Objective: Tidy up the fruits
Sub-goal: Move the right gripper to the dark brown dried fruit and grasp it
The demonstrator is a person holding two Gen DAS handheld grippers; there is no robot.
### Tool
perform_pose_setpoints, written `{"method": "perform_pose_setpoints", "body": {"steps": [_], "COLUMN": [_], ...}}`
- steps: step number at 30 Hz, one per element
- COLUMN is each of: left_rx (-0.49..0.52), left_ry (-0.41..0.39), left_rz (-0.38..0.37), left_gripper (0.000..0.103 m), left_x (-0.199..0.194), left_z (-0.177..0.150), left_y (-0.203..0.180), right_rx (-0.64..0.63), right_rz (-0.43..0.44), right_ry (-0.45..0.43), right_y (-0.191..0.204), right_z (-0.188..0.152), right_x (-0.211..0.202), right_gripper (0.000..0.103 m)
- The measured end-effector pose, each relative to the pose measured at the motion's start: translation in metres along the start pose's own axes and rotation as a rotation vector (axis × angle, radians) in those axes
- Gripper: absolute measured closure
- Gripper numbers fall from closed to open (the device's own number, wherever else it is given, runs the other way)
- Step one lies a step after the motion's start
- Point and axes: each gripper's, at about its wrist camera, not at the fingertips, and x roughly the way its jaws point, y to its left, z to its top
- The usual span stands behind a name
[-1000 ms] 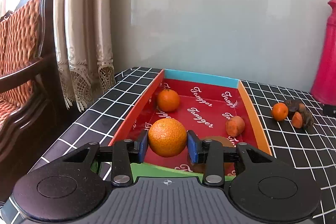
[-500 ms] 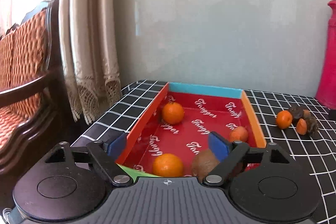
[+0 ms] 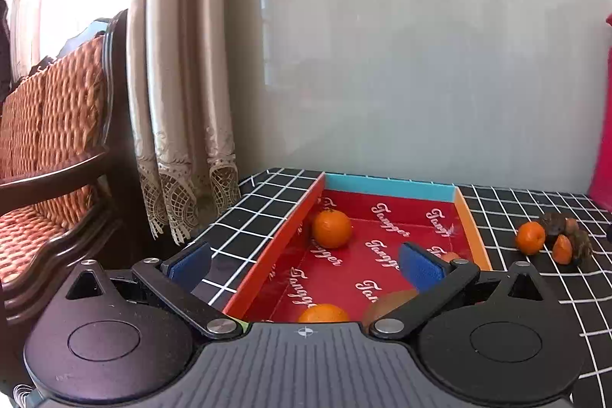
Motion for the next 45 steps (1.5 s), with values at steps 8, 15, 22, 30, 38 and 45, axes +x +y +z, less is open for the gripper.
{"method": "perform_pose_setpoints", "body": {"steps": [8, 15, 22, 30, 38, 45], "left_rx": [-0.033, -0.059, -0.071, -0.105, -0.112, -0.103], "left_ry": [-0.023, -0.019, -0.007, 0.013, 0.017, 0.027], "left_rz": [0.060, 0.124, 0.137, 0.169, 0.162, 0.154], "left_gripper": [0.000, 0.000, 0.000, 0.000, 0.000, 0.000], "left_x": [0.004, 0.013, 0.025, 0.035, 0.038, 0.041], "left_z": [-0.001, -0.003, -0.009, -0.007, -0.005, -0.005], "left_y": [0.014, 0.020, 0.022, 0.033, 0.038, 0.039], "right_rx": [-0.020, -0.014, -0.018, -0.017, -0.002, 0.015], "right_rz": [0.001, 0.008, 0.013, -0.004, 0.018, 0.046], "right_ry": [0.025, 0.061, 0.074, 0.109, 0.135, 0.143], "right_y": [-0.001, -0.003, 0.005, 0.007, 0.004, 0.007], "right_z": [-0.008, -0.015, -0.009, -0.009, -0.009, -0.006], "right_x": [0.016, 0.033, 0.047, 0.065, 0.080, 0.085], "right_gripper": [0.036, 0.038, 0.040, 0.045, 0.052, 0.069]}}
